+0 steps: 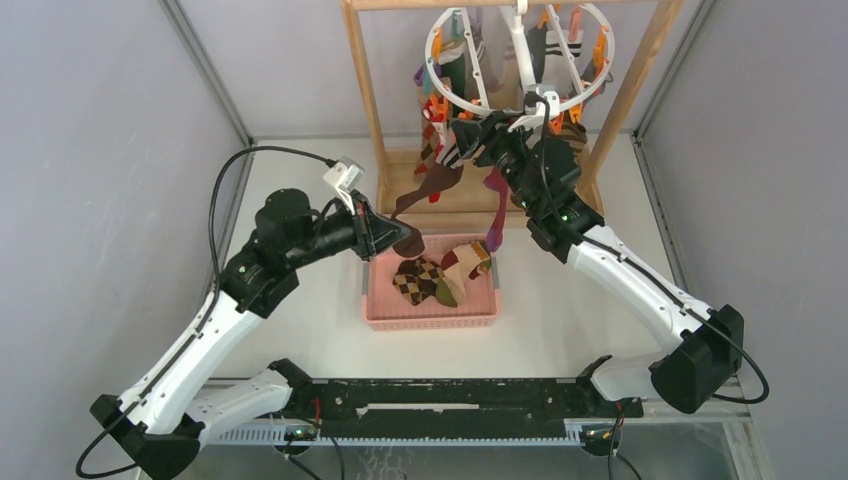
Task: Remove the socks clipped to the hanger
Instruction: Remove the sock from the hanger.
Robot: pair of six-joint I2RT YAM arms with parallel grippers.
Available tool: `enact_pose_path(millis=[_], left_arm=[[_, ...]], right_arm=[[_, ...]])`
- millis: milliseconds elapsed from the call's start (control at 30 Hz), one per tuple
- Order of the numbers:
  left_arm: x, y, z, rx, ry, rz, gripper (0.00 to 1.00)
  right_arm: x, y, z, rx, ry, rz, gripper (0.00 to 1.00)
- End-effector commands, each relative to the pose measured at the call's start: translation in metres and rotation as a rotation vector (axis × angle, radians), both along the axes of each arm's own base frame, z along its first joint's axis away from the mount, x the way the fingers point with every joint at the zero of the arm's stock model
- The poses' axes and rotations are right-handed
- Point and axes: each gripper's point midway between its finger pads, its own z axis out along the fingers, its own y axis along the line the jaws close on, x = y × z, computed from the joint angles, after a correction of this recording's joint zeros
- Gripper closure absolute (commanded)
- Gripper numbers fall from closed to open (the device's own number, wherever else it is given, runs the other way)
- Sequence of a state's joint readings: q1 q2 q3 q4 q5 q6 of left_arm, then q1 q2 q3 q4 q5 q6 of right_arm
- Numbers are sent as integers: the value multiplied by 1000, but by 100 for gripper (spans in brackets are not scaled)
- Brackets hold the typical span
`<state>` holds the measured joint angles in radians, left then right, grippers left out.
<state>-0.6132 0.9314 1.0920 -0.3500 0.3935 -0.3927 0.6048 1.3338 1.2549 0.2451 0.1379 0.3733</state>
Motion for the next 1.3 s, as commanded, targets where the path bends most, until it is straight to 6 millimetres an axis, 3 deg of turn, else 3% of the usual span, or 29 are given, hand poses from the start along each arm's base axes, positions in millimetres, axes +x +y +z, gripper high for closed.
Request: enact_pose_path(millis=[0,333,633,1000,1200,1267], left_arm=[[-9,-11,9,-32,-27,-70,99],[-22,-24,6,-27,-26,-140,98],[-26,-30,4,-23,-25,-163,98],[-18,-24,-4,6,-20,-108,99],[-2,-15,-20,75,13,-10,99],[0,-16,-22,81,22,-4,99]], right_arm=[[3,-8,32,81,-83,-38,47],[4,-6,31,89,-78,-30,51],[2,-4,32,87,-81,-10,71],[1,-7,30,73,-73,-7,100],[-1,-8,32,72,-79,3,100],[-2,-9,31,71,-73,5,84]])
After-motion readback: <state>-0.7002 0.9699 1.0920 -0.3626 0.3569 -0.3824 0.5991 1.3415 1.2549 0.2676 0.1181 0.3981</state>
